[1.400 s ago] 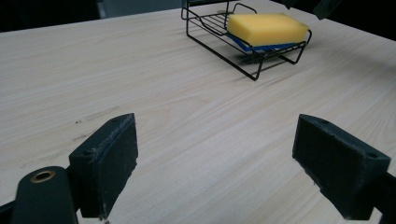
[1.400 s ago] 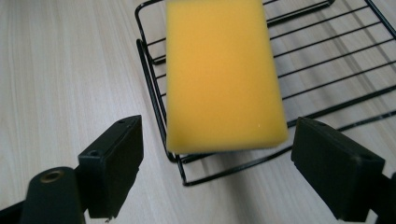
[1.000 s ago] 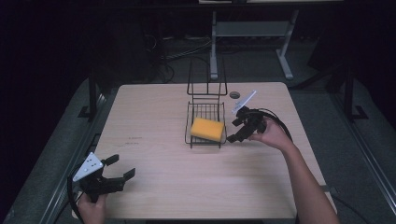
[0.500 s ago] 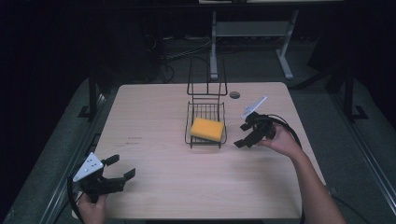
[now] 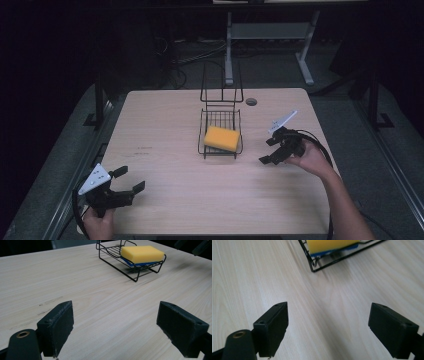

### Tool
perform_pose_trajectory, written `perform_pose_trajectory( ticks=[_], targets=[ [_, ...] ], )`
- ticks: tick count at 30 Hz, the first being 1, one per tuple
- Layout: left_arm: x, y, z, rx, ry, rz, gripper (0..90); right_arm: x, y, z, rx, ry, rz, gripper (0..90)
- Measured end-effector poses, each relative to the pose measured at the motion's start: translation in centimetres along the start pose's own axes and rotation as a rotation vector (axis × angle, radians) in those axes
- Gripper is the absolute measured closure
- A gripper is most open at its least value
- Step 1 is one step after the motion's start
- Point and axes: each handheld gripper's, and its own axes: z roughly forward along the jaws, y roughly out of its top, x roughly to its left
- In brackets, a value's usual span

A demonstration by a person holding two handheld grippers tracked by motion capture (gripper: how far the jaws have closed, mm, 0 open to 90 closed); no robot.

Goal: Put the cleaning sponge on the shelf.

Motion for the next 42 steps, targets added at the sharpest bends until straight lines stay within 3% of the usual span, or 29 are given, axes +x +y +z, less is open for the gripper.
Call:
perform_pose_trajectory(
  ticks=[13,42],
  targets=[
    [-0.1,0.0,0.0,0.005,0.0,0.012,13.4,0.4,-3.1,-0.7,0.006,-0.014,0.04,16.1],
    [-0.4,0.1,0.1,0.009,0.0,0.021,13.4,0.7,-7.1,-2.0,0.032,-0.05,0.085,16.2]
  ],
)
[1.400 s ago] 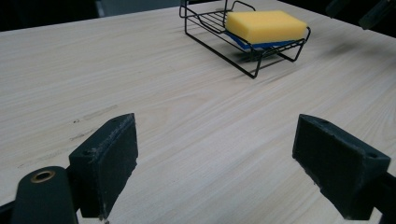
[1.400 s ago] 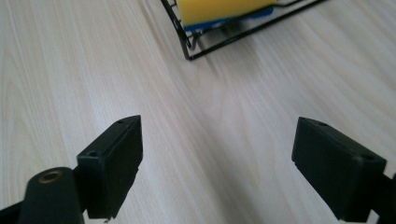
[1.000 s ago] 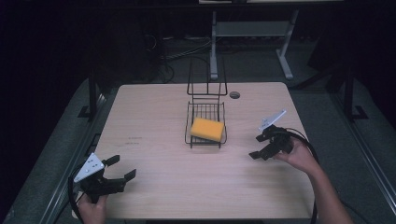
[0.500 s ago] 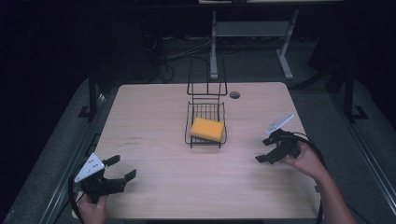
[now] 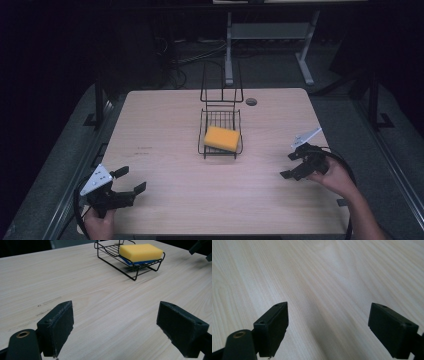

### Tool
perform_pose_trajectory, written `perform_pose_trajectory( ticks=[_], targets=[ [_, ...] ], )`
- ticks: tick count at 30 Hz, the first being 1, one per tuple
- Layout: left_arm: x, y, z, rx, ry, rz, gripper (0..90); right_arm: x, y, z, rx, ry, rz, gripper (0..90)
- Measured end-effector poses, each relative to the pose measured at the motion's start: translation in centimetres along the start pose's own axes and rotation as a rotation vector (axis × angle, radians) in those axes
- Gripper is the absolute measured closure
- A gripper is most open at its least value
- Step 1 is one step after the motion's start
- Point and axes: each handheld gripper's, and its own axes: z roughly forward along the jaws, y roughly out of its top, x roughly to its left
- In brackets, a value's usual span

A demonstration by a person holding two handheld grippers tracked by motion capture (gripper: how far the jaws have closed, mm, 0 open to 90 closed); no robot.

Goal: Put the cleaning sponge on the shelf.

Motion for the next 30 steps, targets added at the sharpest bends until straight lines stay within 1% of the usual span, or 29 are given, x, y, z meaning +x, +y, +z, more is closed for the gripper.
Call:
perform_pose_trajectory(
  ticks=[3,8,12,14,15,18,19,28,30],
  targets=[
    [0.0,0.0,0.0,0.002,0.001,0.001,13.5,0.1,-0.2,0.0,0.0,0.0,-0.003,16.2],
    [0.0,0.0,0.0,0.004,0.0,0.002,13.4,0.5,-0.9,0.1,0.025,-0.006,-0.004,16.1],
    [0.0,0.0,0.0,0.004,0.0,0.002,13.4,0.8,-1.4,0.0,0.033,-0.01,-0.008,16.1],
    [0.0,0.0,0.0,0.005,0.0,0.003,13.4,0.9,-1.5,-0.1,0.032,-0.01,-0.006,16.1],
    [0.0,0.0,0.0,0.003,0.0,0.002,13.4,1.1,-1.6,-0.2,0.025,-0.011,-0.015,16.1],
    [0.0,0.0,0.0,0.005,-0.001,0.003,13.4,1.5,-1.8,-0.4,0.031,-0.018,-0.016,16.1],
    [-0.1,0.0,0.1,0.004,-0.001,0.004,13.4,1.6,-1.9,-0.5,0.026,-0.021,-0.025,16.1],
    [-0.1,0.0,0.1,0.006,-0.002,0.004,13.4,2.4,-2.7,-0.8,0.019,-0.032,-0.027,16.2],
    [0.0,0.1,0.1,0.011,-0.001,0.012,13.4,3.0,-3.0,-0.9,0.007,-0.037,-0.021,16.1]
  ],
)
